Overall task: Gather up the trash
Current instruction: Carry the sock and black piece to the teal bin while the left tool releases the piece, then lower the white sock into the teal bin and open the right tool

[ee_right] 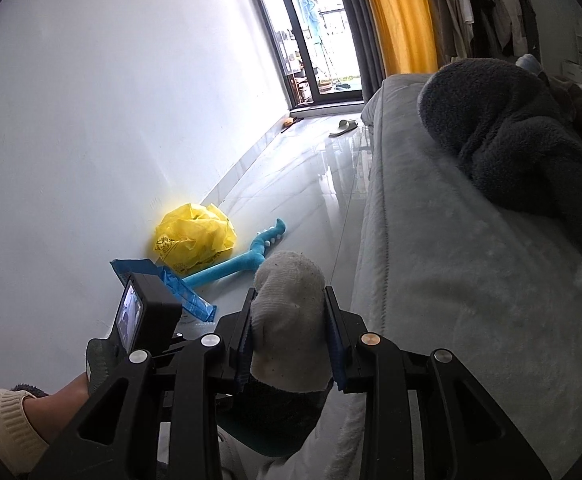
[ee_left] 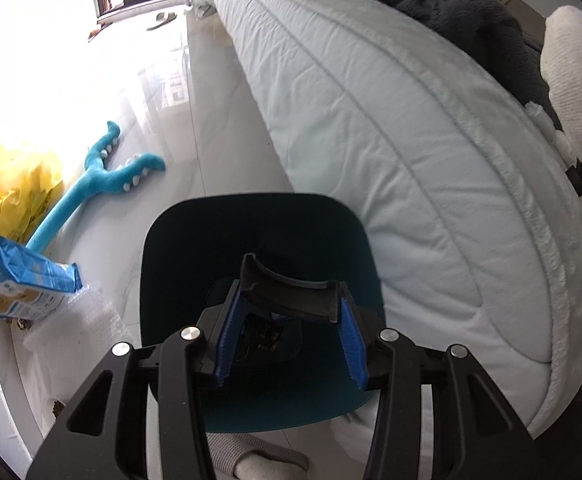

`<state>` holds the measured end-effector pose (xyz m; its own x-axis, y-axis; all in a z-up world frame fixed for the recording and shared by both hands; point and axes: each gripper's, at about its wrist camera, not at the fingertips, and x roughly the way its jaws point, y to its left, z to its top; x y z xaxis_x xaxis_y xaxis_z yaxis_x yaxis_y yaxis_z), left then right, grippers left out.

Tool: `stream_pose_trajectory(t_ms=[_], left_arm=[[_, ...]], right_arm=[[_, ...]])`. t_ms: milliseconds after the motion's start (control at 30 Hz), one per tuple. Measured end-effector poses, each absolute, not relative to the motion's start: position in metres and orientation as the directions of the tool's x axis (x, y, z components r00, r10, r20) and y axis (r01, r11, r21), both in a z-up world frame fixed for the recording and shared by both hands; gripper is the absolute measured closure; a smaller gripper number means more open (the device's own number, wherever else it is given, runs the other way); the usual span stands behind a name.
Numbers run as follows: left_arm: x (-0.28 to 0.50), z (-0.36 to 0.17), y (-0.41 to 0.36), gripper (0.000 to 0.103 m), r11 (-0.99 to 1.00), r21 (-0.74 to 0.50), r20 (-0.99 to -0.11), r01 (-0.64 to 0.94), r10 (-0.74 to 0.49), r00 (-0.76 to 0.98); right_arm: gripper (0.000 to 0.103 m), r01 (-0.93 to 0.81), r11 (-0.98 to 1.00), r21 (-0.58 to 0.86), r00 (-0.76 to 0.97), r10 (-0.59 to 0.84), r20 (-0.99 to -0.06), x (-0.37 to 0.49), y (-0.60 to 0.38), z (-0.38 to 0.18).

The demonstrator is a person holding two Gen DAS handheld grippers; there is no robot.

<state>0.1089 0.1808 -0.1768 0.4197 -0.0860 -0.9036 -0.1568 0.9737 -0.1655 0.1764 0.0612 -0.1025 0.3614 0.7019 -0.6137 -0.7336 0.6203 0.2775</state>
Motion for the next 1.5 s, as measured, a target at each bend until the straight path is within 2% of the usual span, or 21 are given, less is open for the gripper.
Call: stream_pose_trajectory(t_ms=[233,300,367,500,667,967,1500], left_arm=[[0.101,-0.183,0.198,0.052,0.967,-0.178,-0.915,-0.18,-0.096,0.392],[0.099,-0.184,0.201,0.047,0.967,-0.178,-0.918,-0.184,-0.096,0.384],[0.096,-0.183,0.205,0.03,0.967,-0.166,-0.921,-0.193,-0.081,0.381],[0.091,-0.179,0.213,0.027,0.967,-0.161,-0.919,-0.197,-0.074,0.388],[0.081,-0.169,0.228,0.019,0.965,-0.166,-0.899,-0.204,-0.063,0.434],[0.066,-0.143,0.25,0.014,0.958,-0.191,-0.835,-0.215,-0.043,0.548],[0.044,-0.093,0.263,0.012,0.959,-0.225,-0.689,-0.172,-0.032,0.725]], right_arm=[[0.071,-0.747,0.603,0.278,0.324,0.697,-0.639,0.171,0.087,-0.113],[0.071,-0.748,0.602,0.279,0.317,0.693,-0.648,0.171,0.094,-0.117],[0.071,-0.746,0.601,0.287,0.304,0.691,-0.656,0.172,0.101,-0.122],[0.071,-0.732,0.602,0.317,0.275,0.688,-0.671,0.174,0.111,-0.13],[0.071,-0.722,0.612,0.324,0.247,0.664,-0.706,0.176,0.127,-0.147],[0.071,-0.71,0.629,0.316,0.184,0.599,-0.779,0.175,0.156,-0.187],[0.07,-0.708,0.642,0.295,0.077,0.486,-0.871,0.166,0.194,-0.241]])
